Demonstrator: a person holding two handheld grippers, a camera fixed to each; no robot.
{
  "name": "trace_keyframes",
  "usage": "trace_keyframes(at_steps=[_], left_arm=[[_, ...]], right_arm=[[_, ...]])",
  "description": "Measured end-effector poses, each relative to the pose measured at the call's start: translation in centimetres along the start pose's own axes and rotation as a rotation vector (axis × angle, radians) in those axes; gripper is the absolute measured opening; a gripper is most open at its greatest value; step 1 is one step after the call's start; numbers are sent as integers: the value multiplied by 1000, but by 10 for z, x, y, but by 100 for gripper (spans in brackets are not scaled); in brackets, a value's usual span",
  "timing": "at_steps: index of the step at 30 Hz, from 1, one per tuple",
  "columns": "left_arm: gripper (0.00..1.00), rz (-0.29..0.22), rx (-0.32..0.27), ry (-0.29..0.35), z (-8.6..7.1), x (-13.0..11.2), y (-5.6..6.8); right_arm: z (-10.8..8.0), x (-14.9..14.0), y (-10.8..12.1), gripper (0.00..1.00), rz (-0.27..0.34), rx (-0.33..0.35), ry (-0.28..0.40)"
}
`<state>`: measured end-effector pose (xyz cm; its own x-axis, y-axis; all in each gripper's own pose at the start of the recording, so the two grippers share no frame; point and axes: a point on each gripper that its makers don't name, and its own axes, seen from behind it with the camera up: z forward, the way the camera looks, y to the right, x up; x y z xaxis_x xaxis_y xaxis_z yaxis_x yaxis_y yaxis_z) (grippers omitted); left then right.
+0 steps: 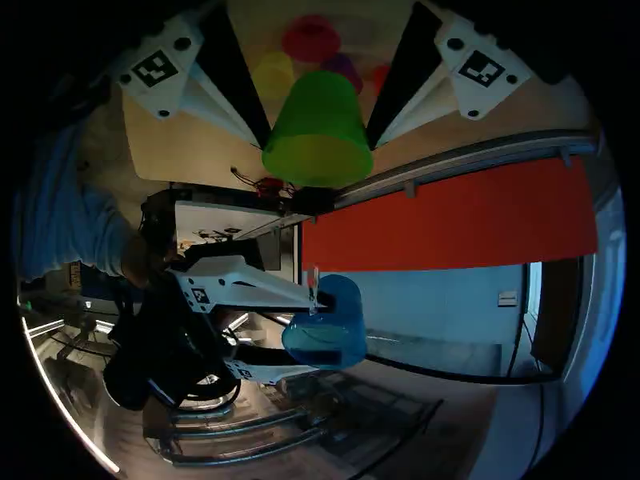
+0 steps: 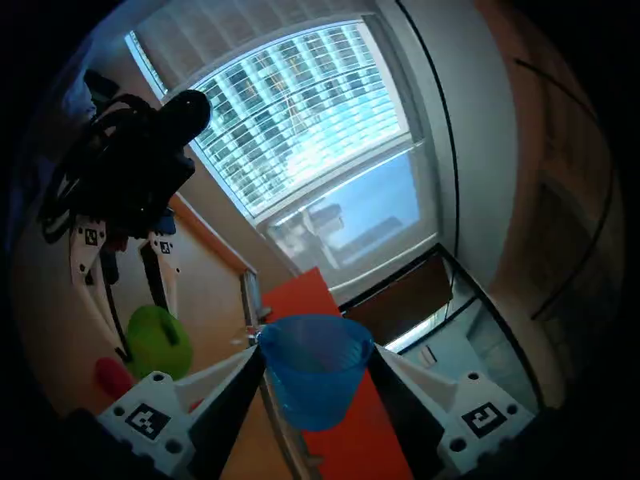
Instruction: Pour water
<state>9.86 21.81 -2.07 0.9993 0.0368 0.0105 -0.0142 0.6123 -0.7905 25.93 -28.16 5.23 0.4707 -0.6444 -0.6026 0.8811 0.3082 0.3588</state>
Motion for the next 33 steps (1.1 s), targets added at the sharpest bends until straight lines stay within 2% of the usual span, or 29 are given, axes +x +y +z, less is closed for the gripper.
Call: trace_keyframes(at_steps=[33], left_arm=[[85, 0, -15, 4, 3, 5, 4]], right_arm=[[8, 2, 20, 91, -214, -44, -5]])
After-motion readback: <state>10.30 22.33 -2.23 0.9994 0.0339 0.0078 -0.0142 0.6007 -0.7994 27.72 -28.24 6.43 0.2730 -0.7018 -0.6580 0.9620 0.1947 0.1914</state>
